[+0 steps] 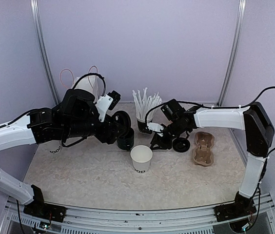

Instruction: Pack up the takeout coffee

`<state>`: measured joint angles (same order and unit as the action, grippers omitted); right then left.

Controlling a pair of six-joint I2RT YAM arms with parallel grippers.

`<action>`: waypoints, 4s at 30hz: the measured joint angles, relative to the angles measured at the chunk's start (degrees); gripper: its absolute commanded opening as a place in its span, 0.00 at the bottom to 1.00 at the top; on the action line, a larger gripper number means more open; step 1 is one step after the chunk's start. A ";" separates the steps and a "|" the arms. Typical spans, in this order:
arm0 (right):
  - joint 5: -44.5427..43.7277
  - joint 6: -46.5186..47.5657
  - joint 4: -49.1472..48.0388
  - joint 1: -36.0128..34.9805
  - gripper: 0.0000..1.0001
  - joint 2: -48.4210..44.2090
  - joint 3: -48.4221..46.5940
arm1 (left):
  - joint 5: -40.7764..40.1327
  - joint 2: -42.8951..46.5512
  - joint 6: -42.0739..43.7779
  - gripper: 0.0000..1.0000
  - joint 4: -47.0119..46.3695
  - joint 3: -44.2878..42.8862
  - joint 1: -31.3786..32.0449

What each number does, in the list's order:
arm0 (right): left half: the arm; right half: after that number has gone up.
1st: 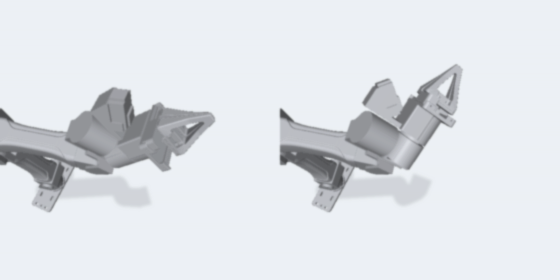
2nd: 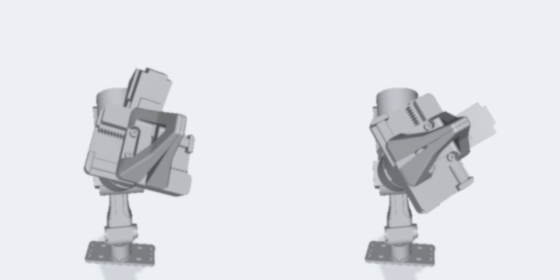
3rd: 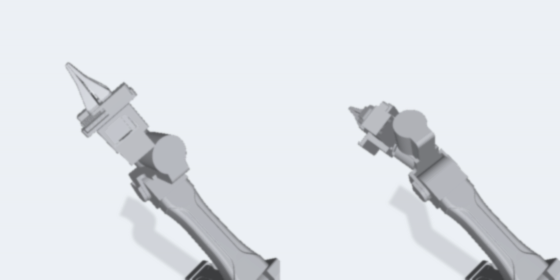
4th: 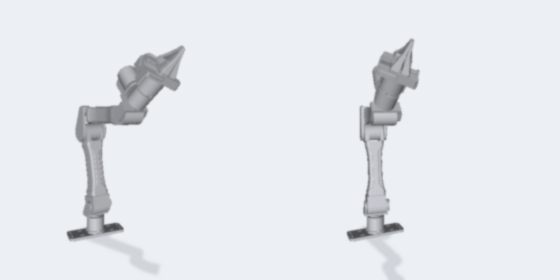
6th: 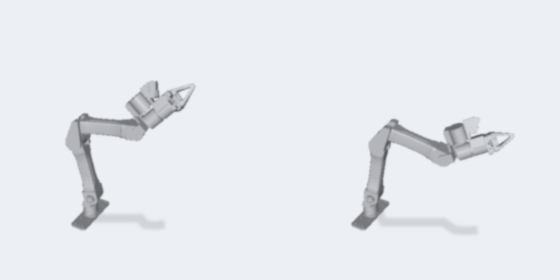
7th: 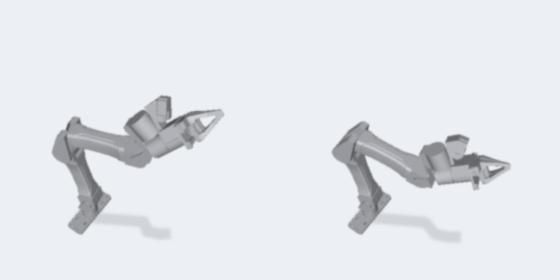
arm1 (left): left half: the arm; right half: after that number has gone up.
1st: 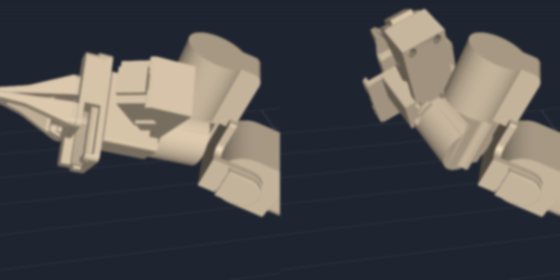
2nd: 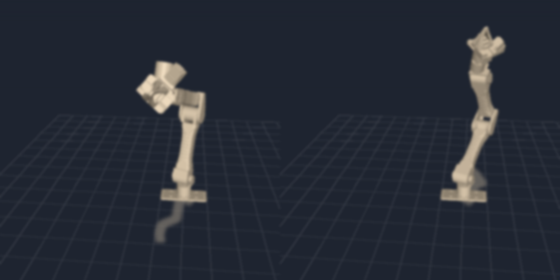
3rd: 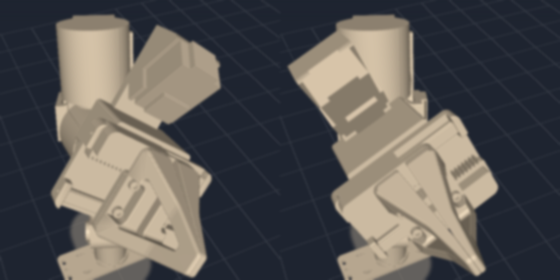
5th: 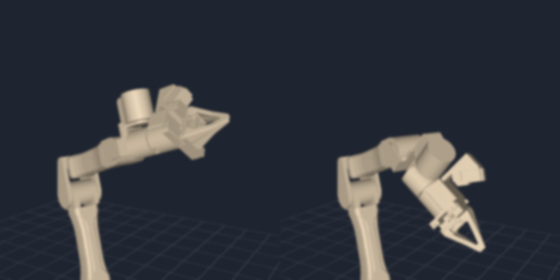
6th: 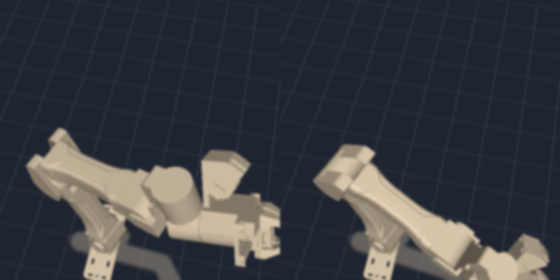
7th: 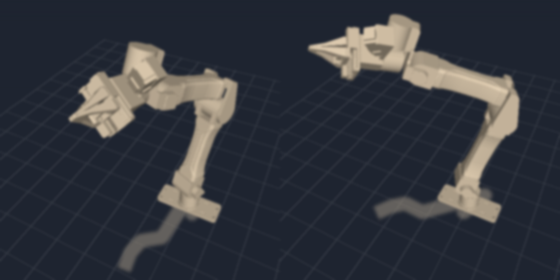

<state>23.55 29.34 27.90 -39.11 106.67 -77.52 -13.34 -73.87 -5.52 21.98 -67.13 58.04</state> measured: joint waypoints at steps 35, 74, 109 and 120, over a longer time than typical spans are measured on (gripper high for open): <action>17.79 -1.99 -1.07 -10.34 0.34 7.15 0.83 | 7.50 -7.87 -2.27 0.74 22.64 -2.93 3.78; 24.24 -1.99 0.59 -3.48 0.40 2.12 4.79 | 9.29 -18.56 0.04 0.74 25.07 -8.15 3.78; 37.81 -14.60 8.59 -1.64 0.55 3.28 -3.56 | 9.33 -6.10 -14.19 0.87 14.14 0.85 -2.86; 39.50 -18.49 11.04 -2.51 0.61 8.72 -5.75 | 19.41 -2.23 -21.73 0.72 3.06 14.64 -7.17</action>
<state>63.05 10.85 38.94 -41.63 115.39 -83.26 6.07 -76.09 -27.24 25.04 -52.49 50.87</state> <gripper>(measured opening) 0.604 0.734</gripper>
